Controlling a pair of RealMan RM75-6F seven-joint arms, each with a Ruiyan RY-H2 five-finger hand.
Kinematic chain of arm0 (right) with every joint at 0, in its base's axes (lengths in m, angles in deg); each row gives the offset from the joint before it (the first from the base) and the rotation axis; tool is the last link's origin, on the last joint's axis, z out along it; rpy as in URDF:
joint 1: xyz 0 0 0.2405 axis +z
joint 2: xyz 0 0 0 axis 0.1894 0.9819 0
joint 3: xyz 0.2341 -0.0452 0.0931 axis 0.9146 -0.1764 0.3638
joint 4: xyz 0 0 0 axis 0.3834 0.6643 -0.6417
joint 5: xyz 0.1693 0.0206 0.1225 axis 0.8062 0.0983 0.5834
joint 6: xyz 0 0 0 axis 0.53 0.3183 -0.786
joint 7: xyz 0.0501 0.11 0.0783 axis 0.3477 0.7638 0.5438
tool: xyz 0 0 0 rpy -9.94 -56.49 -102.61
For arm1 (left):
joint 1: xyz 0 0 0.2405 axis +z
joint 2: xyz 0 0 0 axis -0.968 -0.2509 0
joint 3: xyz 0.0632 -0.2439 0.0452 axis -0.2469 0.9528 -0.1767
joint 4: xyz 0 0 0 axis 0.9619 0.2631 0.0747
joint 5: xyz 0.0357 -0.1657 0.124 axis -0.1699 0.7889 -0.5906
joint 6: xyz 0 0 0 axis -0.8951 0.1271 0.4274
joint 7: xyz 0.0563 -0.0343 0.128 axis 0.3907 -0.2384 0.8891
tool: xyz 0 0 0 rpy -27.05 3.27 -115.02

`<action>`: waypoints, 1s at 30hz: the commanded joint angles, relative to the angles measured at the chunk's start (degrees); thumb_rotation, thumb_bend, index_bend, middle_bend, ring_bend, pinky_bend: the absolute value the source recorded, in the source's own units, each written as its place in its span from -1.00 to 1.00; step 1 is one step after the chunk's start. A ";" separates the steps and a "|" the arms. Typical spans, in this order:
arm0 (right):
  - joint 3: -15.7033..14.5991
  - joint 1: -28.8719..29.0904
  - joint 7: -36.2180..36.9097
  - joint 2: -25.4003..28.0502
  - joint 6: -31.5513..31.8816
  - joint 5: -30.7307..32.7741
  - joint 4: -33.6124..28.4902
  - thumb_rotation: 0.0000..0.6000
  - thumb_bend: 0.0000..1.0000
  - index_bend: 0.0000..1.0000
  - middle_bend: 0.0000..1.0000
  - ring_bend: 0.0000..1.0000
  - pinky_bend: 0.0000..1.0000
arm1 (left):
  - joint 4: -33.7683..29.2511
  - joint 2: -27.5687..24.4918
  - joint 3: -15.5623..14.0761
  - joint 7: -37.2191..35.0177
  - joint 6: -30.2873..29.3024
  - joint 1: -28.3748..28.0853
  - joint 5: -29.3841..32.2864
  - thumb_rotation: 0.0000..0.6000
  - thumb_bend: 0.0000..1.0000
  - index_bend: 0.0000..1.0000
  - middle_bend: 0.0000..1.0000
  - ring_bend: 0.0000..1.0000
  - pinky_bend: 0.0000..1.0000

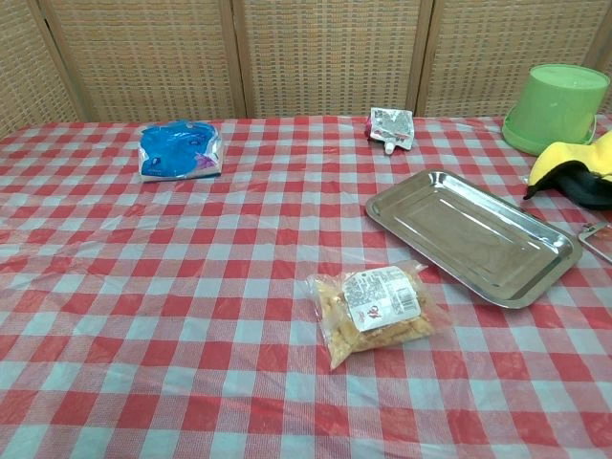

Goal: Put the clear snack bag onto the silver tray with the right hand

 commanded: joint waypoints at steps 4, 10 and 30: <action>-0.07 0.05 -0.04 0.04 -0.24 0.04 -0.08 1.00 -0.85 -1.00 -1.00 -1.00 -1.00 | -0.26 -0.15 -0.02 0.08 0.10 -0.03 0.01 1.00 -0.91 -1.00 -1.00 -1.00 -1.00; -0.20 0.11 0.09 0.16 -0.57 0.04 -0.16 1.00 -0.86 -1.00 -1.00 -1.00 -1.00 | -0.37 -0.26 -0.03 -0.13 -0.26 0.10 -0.19 1.00 -0.91 -1.00 -1.00 -1.00 -1.00; 0.44 2.11 1.23 0.29 -2.92 -0.27 -0.24 1.00 -0.86 -1.00 -1.00 -1.00 -1.00 | -1.48 -1.39 -0.13 -0.36 -0.02 0.38 0.16 1.00 -0.91 -1.00 -1.00 -1.00 -1.00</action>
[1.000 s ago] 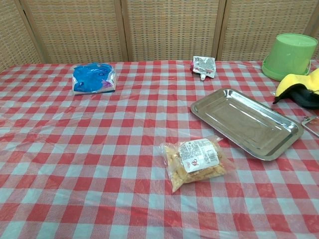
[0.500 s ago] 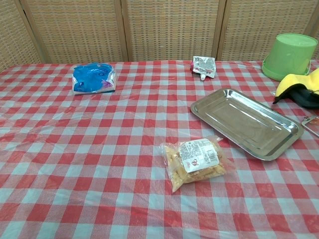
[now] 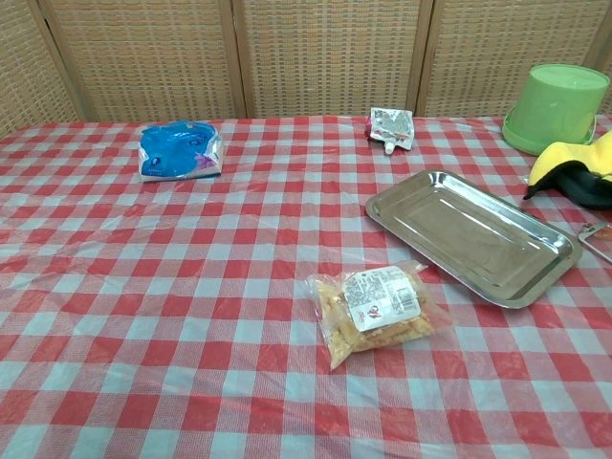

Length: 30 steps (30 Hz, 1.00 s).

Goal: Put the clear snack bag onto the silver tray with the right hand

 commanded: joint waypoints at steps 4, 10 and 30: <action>0.88 4.19 2.49 1.15 -4.67 -1.56 -2.06 1.00 -0.86 -0.95 -1.00 -1.00 -1.00 | -0.19 -0.09 0.36 0.01 -0.23 0.08 0.37 1.00 -0.91 -1.00 -1.00 -1.00 -1.00; 1.00 9.39 0.84 2.18 -11.21 -4.01 -5.82 1.00 -0.83 -0.90 -1.00 -1.00 -1.00 | -0.20 -0.19 0.42 -0.20 -0.33 0.14 0.38 1.00 -0.91 -1.00 -1.00 -1.00 -1.00; 0.06 16.62 -12.00 -4.20 -25.93 3.24 -15.32 1.00 -0.83 -0.91 -1.00 -1.00 -1.00 | -0.33 -0.71 0.45 -1.13 0.42 0.00 0.78 1.00 -0.91 -1.00 -1.00 -1.00 -1.00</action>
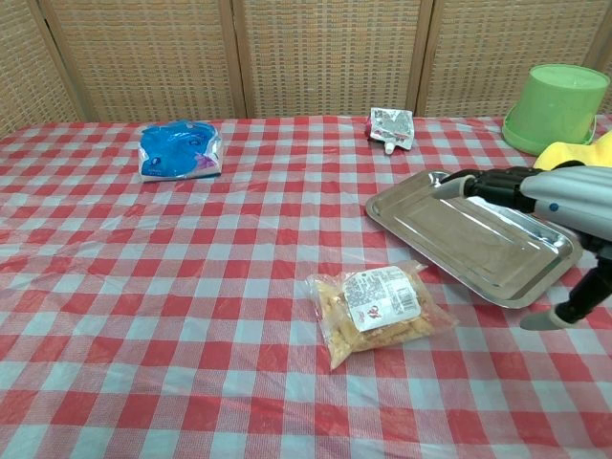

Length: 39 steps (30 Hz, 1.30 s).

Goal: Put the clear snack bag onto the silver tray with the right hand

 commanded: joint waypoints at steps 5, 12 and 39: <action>1.07 2.09 -3.81 -3.26 -1.93 2.78 -0.92 1.00 -0.83 -0.88 -1.00 -1.00 -1.00 | -0.14 -0.12 0.07 -0.28 0.17 0.00 0.27 1.00 -0.91 -1.00 -1.00 -1.00 -1.00; 1.32 3.61 -5.60 -6.83 -3.33 5.38 0.27 1.00 -0.83 -0.84 -1.00 -1.00 -1.00 | -0.40 -0.59 0.36 -1.27 0.30 0.09 0.98 1.00 -0.91 -1.00 -1.00 -1.00 -1.00; 2.82 9.27 -3.91 -16.66 -9.76 14.23 11.21 1.00 -0.73 -0.68 -1.00 -1.00 -1.00 | -1.05 -0.67 0.66 -0.35 1.21 -0.04 2.25 1.00 -0.91 -1.00 -1.00 -1.00 -1.00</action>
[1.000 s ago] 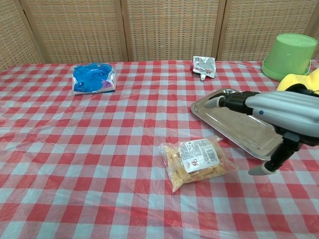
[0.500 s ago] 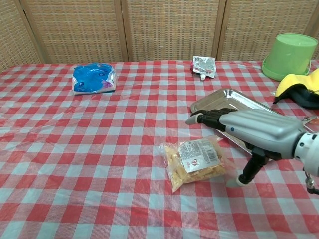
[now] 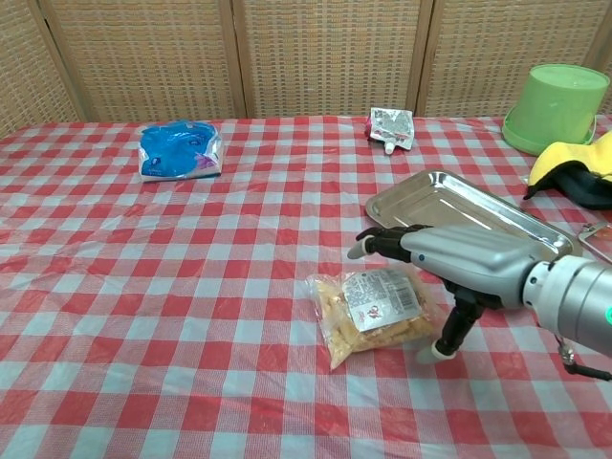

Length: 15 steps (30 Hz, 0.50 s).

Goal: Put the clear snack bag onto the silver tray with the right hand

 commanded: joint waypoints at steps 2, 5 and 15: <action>0.24 0.88 0.33 -1.11 -0.86 0.99 1.42 1.00 -0.71 -0.60 -0.99 -1.00 -0.99 | -0.04 0.02 -0.11 0.15 0.41 -0.11 0.10 1.00 -0.91 -1.00 -1.00 -1.00 -1.00; 0.48 1.33 0.51 -2.07 -0.66 1.14 2.63 1.00 -0.68 -0.40 -0.80 -0.92 -0.74 | -0.04 0.03 -0.11 0.20 0.41 -0.13 0.08 1.00 -0.91 -1.00 -1.00 -1.00 -1.00; 0.26 1.27 1.13 -3.51 1.21 1.19 4.68 1.00 -0.52 -0.01 -0.29 -0.36 -0.12 | -0.10 -0.10 0.11 -0.31 0.34 -0.09 0.40 1.00 -0.90 -1.00 -1.00 -1.00 -1.00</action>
